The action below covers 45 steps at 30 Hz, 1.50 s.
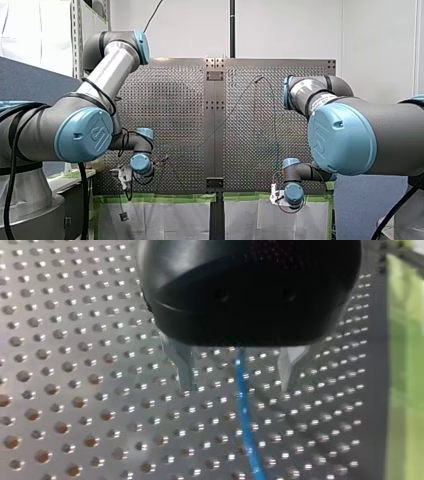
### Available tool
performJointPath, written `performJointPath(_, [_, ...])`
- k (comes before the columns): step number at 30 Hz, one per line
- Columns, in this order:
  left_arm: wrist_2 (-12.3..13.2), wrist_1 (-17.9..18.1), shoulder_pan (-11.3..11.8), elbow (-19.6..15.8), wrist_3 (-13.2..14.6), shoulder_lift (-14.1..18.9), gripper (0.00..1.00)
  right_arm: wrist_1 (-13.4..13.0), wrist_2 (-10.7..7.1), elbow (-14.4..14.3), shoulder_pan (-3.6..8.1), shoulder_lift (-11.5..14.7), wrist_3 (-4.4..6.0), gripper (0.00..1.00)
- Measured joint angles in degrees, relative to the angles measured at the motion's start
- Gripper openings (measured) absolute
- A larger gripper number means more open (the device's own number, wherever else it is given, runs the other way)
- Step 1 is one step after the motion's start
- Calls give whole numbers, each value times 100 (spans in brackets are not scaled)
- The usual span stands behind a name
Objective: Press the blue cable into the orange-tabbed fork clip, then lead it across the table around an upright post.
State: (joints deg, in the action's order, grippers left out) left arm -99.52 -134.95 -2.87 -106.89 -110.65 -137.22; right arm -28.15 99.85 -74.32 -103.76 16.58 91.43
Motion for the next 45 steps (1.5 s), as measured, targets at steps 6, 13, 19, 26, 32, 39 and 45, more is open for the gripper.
performJointPath(6, [25, -26, 64, 78, -25, -6, 77, 11, 8, 0, -1, 0, 0, 0])
performJointPath(13, [69, -30, 111, 84, -27, -6, 41, 18, 9, 0, -1, 0, 0, 0])
performJointPath(19, [79, -9, 122, 84, -11, -2, 0, 19, 13, 0, -4, 0, 0, 0])
performJointPath(26, [56, 189, 150, 83, 29, 3, 0, 19, 9, 0, -7, 0, 0, 0])
performJointPath(32, [-194, 280, 190, 83, 42, 1, 0, 27, 9, 0, -10, 0, 0, 0])
performJointPath(39, [-327, -28, 126, -33, 358, 1, 0, 50, 11, 0, -11, 0, 1, 0])
performJointPath(45, [-327, -217, 59, -297, 641, 6, 0, 54, 15, 0, -11, 0, 0, 0])
